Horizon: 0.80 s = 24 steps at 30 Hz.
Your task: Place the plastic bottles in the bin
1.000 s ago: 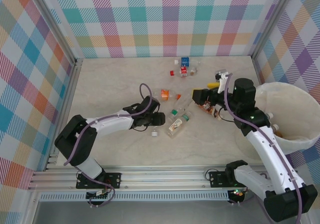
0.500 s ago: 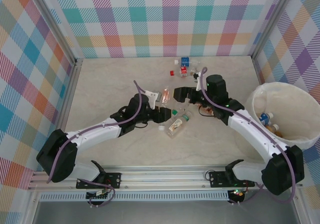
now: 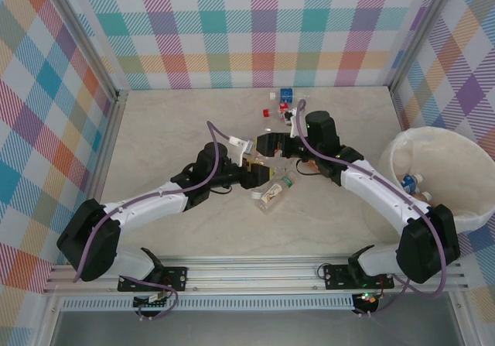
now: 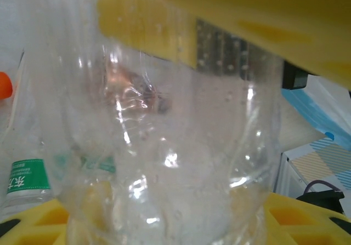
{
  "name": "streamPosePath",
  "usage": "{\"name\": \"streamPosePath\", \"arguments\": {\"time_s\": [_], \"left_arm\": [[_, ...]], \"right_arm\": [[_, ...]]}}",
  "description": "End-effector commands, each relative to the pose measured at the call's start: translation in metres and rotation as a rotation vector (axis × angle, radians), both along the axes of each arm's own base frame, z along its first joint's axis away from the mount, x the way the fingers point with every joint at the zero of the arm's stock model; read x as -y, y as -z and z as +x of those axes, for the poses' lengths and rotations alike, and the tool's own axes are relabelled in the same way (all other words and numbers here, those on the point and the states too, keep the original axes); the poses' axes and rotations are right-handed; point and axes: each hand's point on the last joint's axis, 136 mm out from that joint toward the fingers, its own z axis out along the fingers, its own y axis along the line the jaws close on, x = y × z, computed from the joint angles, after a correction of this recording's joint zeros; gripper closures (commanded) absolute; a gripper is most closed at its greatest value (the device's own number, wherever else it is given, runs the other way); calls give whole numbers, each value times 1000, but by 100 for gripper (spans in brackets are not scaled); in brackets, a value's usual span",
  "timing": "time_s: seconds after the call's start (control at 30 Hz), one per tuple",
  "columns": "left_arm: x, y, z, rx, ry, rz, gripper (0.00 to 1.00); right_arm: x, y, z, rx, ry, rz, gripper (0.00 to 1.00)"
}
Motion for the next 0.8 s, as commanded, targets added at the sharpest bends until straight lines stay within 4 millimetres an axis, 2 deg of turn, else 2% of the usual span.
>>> {"name": "streamPosePath", "arguments": {"time_s": [0.0,0.23,0.33,0.47,0.6,0.63,0.77], "left_arm": [[13,-25,-11,70,97,-88,75],[15,-22,-8,52,89,-76,69],[14,-20,-4,39,63,-63,62],[10,-17,4,17,8,-51,37],[12,-21,0,25,38,-74,4],[13,-24,-4,39,59,-93,0],[9,-31,-6,77,56,-130,0]], "right_arm": [[-8,-9,3,20,-23,24,4],[-13,-12,0,33,-54,56,23],[-9,-15,0,56,-35,57,33],[-1,-23,1,103,4,46,39],[4,-27,0,117,22,40,39],[5,-28,0,119,28,38,39],[9,-30,1,133,53,29,39]]}}
